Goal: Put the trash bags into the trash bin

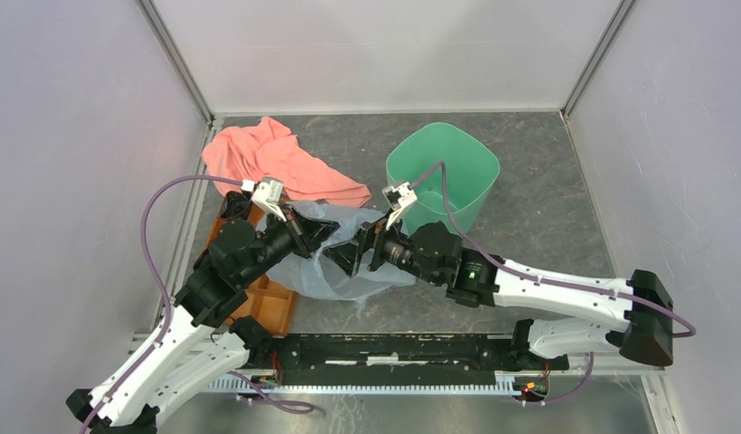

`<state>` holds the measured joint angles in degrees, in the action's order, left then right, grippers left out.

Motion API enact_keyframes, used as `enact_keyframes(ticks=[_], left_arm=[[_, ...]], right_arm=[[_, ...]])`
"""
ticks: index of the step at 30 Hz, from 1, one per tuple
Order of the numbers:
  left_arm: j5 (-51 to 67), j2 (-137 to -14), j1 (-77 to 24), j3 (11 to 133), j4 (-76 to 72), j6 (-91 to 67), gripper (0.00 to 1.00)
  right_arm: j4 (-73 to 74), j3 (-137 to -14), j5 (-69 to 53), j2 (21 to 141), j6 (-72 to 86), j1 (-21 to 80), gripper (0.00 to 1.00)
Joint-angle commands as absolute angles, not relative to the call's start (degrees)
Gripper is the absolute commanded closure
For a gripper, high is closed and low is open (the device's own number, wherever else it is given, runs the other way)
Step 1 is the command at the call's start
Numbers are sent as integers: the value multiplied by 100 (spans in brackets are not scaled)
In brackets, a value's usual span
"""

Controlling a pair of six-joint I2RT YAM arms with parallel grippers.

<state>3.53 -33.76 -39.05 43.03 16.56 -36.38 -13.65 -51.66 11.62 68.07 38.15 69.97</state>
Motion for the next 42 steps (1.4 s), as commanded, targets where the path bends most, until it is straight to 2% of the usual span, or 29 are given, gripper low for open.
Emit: enact_keyframes(ticks=[1,8,14,17,21,23,24,26,28,31,34,35,39,42], left_arm=[[175,-3473,-3920,4280,1119,-3948,98],[-91,-3472,-3920,4319,1212,-3878,98],[431,-3556,-3920,4077,810,-4379,98],[479,-3610,-3920,4111,846,-4389,98],[341,-3609,-3920,4396,1235,-4183,98],[169,-3553,-3920,4543,1423,-4061,89],[107,-3525,-3921,4610,1536,-4008,81],[27,-3499,-3920,4754,1704,-3906,61],[17,-3518,-3920,4957,1905,-3826,44],[18,-3558,-3920,5355,2224,-3704,20],[47,-3545,-3920,5744,2528,-3545,3],[111,-3528,-3920,5862,2596,-3490,1],[453,-3464,-3920,6294,2844,-3280,0],[870,-3446,-3921,6679,3051,-3168,0]], right_arm=[[-1553,-5584,1165,7172,4498,7000,2],[-1868,-5367,1081,7137,4152,7002,2],[-2531,-5434,1092,7232,3517,7000,3],[-2744,-5491,858,7357,3164,7005,14],[-2979,-5271,674,7298,2942,7000,42],[-2848,-5220,774,7253,2894,6988,60],[-2716,-5233,874,7241,2881,6975,72],[-2532,-5247,974,7206,2862,6926,90],[-2452,-5218,986,7165,2855,6859,100],[-2288,-5207,901,7126,2817,6677,100],[-2083,-5255,751,7142,2790,6432,100],[-2038,-5272,685,7158,2766,6358,100],[-1947,-5375,336,7260,2707,6042,100],[-1625,-5894,-161,7538,2664,5770,100]])
